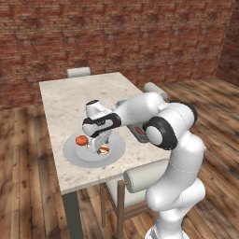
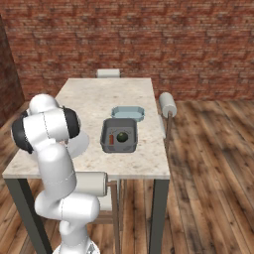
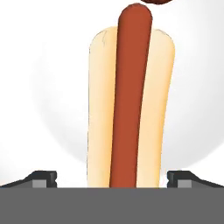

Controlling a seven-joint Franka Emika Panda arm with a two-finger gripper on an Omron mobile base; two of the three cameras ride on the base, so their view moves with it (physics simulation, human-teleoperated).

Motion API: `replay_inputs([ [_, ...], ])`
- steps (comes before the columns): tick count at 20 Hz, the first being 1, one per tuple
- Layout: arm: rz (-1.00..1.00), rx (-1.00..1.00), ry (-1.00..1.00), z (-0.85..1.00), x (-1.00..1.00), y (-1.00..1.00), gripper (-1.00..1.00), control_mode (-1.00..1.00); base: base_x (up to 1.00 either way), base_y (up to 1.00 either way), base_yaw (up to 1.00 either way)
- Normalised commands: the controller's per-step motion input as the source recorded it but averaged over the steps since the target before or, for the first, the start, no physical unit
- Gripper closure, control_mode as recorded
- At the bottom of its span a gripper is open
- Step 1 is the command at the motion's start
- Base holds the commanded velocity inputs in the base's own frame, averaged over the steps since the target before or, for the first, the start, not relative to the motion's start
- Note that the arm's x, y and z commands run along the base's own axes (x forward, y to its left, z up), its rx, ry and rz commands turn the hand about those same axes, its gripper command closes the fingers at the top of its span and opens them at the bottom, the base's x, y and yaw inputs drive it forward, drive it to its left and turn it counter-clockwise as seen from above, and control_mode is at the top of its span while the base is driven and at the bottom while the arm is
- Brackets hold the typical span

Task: Place one cooked food and one vegetable from the large plate to each tupperware container.

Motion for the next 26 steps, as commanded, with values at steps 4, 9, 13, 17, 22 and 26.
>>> replay_inputs([
  [4,0.00,0.00,0.00,-0.40,0.03,0.04,-1.00,-1.00,0.00,0.00,0.00],
  [9,0.00,0.00,0.00,-0.26,0.03,0.06,-1.00,-1.00,0.00,0.00,0.00],
  [13,0.00,0.00,0.00,-0.19,0.04,0.00,-1.00,-1.00,0.00,0.00,0.00],
  [17,0.00,0.00,-0.01,-0.05,0.00,0.04,-1.00,-1.00,0.00,0.00,0.00],
  [22,0.00,0.00,0.00,-0.01,0.00,0.00,1.00,-1.00,0.00,0.00,0.00],
  [26,0.00,0.00,0.00,0.00,0.00,0.00,1.00,-1.00,0.00,0.00,0.00],
])
